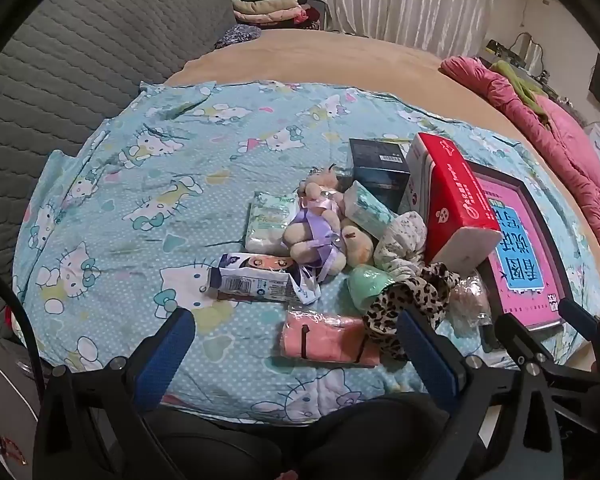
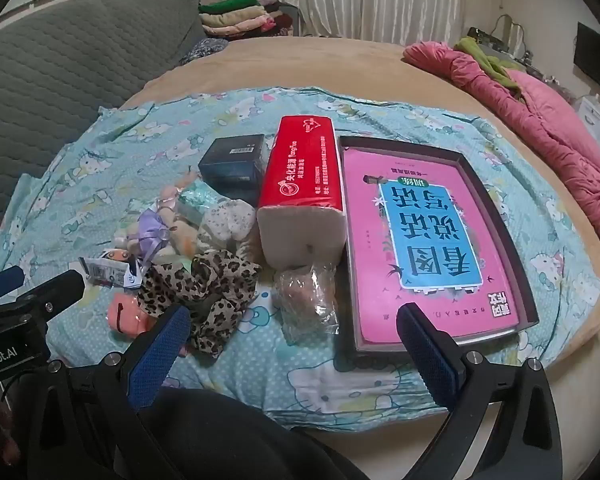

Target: Organize soft objects

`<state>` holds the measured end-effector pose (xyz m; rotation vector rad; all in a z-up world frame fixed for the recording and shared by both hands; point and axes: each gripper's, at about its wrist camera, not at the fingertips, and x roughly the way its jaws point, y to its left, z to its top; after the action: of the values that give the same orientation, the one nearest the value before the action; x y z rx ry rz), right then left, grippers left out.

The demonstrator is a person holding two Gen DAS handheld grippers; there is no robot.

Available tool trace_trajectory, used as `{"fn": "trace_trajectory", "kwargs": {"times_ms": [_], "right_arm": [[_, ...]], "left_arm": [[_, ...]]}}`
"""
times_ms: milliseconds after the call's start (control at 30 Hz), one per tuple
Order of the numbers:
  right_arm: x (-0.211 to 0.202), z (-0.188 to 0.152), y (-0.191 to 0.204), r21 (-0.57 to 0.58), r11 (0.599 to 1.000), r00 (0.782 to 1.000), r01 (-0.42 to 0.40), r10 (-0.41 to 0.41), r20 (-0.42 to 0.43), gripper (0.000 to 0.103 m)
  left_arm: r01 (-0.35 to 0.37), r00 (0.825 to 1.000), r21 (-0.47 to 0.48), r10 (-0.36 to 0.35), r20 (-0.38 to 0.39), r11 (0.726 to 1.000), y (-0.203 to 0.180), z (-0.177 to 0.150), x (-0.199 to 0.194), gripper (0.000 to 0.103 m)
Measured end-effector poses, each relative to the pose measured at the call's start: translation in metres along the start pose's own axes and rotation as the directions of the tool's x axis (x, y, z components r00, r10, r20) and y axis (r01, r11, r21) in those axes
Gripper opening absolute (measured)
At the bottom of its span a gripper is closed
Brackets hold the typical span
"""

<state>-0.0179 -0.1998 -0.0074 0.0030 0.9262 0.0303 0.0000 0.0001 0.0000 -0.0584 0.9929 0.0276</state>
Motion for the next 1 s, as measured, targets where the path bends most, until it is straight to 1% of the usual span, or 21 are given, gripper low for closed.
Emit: {"fn": "trace_trajectory", "kwargs": {"times_ms": [333,1000], "right_arm": [[-0.0030,0.0008,0.0002,-0.002,1.000,1.000,0.001,-0.001,0.000,0.103],[0.0007,0.0005,-0.0017,0.000,1.000,1.000,0.009,-0.009,-0.003,0.103]], "left_arm": [[0.005,1.000,0.004,-0.005,0.010,1.000,-0.0024,-0.0009,-0.0002,0.102],[0.012,1.000,0.015,-0.012,-0.001,1.000,-0.0067,-0.0017,0.0033,0.102]]}}
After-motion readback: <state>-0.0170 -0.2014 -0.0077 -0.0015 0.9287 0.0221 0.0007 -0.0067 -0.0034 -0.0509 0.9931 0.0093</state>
